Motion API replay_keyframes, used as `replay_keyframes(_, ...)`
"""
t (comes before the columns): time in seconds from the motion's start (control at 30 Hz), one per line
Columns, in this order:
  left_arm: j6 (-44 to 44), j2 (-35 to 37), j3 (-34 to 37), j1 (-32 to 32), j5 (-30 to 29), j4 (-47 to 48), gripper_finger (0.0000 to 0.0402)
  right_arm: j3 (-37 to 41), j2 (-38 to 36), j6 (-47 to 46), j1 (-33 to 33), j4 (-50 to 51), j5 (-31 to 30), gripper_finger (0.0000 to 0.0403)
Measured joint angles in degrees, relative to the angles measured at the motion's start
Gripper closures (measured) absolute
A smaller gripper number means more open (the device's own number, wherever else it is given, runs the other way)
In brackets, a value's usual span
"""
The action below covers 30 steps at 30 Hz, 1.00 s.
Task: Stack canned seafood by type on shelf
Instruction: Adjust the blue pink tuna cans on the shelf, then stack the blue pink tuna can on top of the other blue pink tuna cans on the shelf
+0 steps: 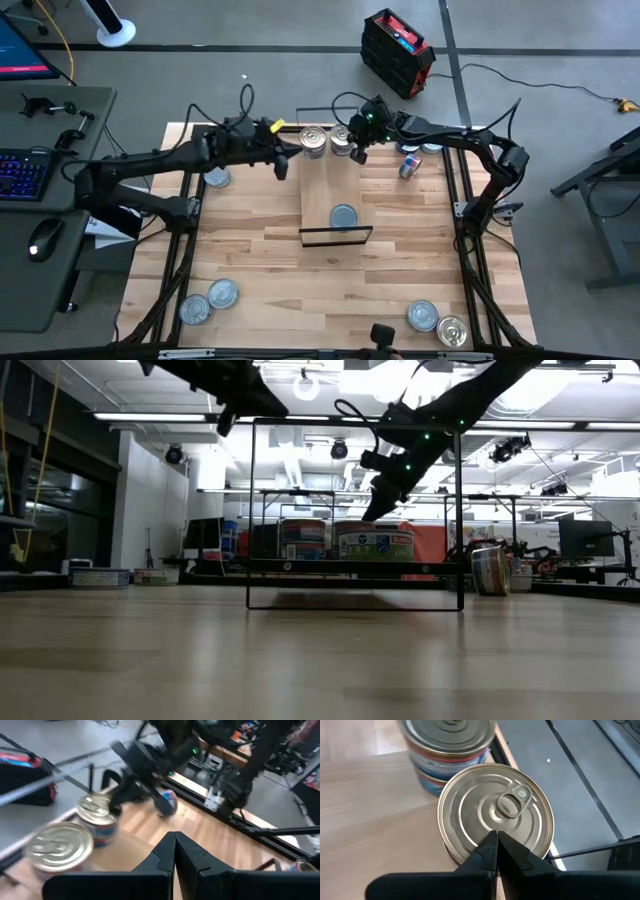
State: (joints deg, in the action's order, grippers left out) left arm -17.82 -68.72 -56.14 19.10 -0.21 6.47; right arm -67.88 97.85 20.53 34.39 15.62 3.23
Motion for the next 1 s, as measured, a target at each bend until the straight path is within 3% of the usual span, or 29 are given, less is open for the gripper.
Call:
replay_keyframes(0.33,6.5,0.7,0.0,4.6,1.0,6.9,0.0401,0.3,-7.5,-4.9,1.2,7.1,-2.4,0.0403)
replay_keyframes(0.53,9.0,-2.9,0.0,9.1,11.4,3.9,0.0401,2.3,-12.5,-11.0,6.0,16.7,-0.6,0.0403)
replay_keyframes(0.77,5.6,-6.5,0.1,9.4,19.6,0.5,0.0401,16.0,-22.2,-22.1,11.2,15.8,-1.7,0.0403)
replay_keyframes(0.87,2.6,-6.5,3.8,7.2,20.5,-6.6,0.0401,21.9,-25.9,-29.1,13.5,14.8,-4.9,0.0403)
replay_keyframes(1.0,-8.9,-6.5,14.0,4.9,21.3,-28.0,0.0401,24.8,-27.8,-36.0,16.2,12.9,-6.5,0.0403)
